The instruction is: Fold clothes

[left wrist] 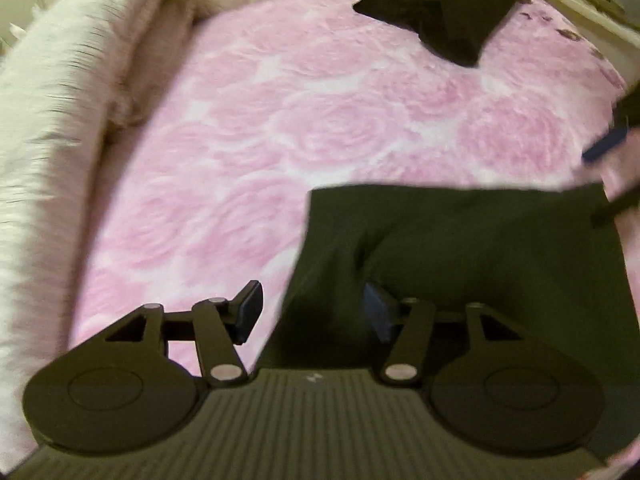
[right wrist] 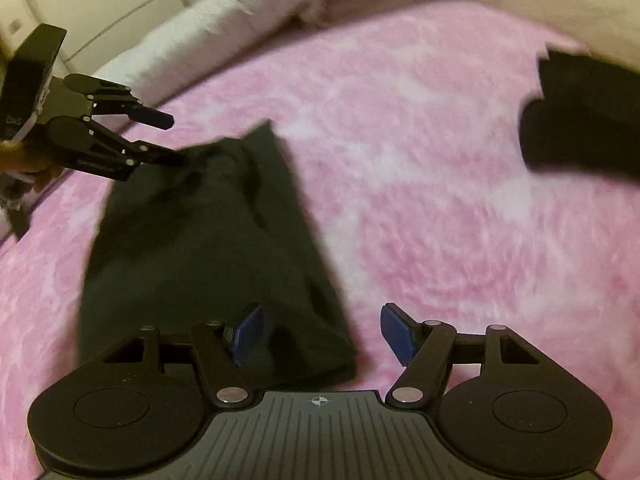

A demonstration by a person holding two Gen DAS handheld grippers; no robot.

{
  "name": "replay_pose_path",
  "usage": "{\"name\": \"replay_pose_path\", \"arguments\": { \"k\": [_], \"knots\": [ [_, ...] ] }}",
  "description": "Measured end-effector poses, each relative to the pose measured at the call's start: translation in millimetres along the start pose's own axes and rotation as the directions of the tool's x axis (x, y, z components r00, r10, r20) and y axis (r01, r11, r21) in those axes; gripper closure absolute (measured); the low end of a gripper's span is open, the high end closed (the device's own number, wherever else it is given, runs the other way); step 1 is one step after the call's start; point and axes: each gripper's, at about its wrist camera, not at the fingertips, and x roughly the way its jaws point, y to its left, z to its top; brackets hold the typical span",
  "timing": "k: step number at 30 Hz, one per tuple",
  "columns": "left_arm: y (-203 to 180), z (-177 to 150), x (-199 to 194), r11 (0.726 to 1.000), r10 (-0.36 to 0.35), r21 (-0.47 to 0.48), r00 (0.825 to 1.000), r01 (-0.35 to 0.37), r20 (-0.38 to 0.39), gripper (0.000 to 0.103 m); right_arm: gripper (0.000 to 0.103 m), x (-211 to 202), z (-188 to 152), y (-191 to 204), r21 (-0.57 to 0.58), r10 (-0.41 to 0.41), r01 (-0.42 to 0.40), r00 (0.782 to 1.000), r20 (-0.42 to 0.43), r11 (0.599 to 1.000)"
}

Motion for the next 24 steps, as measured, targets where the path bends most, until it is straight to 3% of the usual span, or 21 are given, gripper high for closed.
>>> {"name": "replay_pose_path", "arguments": {
  "k": [2, 4, 6, 9, 12, 15, 20, 24],
  "knots": [
    [-7.6, -28.9, -23.5, 0.990, 0.060, 0.131, 0.998, -0.057, -0.023, 0.048, 0.035, -12.4, -1.8, 33.0, -0.072, 0.024, -0.023, 1.000, 0.011, 0.997],
    [-22.8, -63.2, -39.3, 0.954, 0.101, 0.287, 0.994, -0.084, -0.044, 0.048, 0.035, -14.7, -11.1, 76.0, -0.153, 0.044, -0.043, 0.999, 0.004, 0.987],
    [-42.8, -98.1, -44.8, 0.892, 0.130, 0.440, 0.991, -0.100, -0.039, 0.048, 0.035, -4.7, -24.9, 106.9, -0.220, 0.008, -0.007, 1.000, 0.003, 0.976],
    [-74.0, -143.1, -39.0, 0.767, 0.175, 0.623, 0.984, -0.155, 0.029, 0.047, 0.035, 10.3, -45.6, 153.1, -0.318, -0.046, 0.046, 0.999, 0.006, 0.947],
    [-89.4, -161.9, -28.9, 0.698, 0.187, 0.679, 0.974, -0.225, 0.130, 0.047, 0.035, 25.3, -66.3, 199.4, -0.412, -0.099, 0.096, 0.995, 0.015, 0.906],
    [-93.4, -167.9, -16.8, 0.652, 0.173, 0.711, 0.965, -0.263, 0.198, 0.047, 0.035, 40.1, -85.1, 241.6, -0.488, -0.153, 0.148, 0.988, 0.028, 0.860],
    [-99.0, -177.7, 12.1, 0.539, 0.152, 0.786, 0.953, -0.301, 0.261, 0.047, 0.035, 64.3, -100.6, 260.6, -0.549, -0.273, 0.271, 0.959, 0.080, 0.791],
    [-94.8, -176.6, 25.2, 0.516, 0.143, 0.782, 0.935, -0.350, 0.324, 0.048, 0.035, 85.3, -112.9, 268.7, -0.648, -0.321, 0.324, 0.938, 0.129, 0.689]
  ]
}}
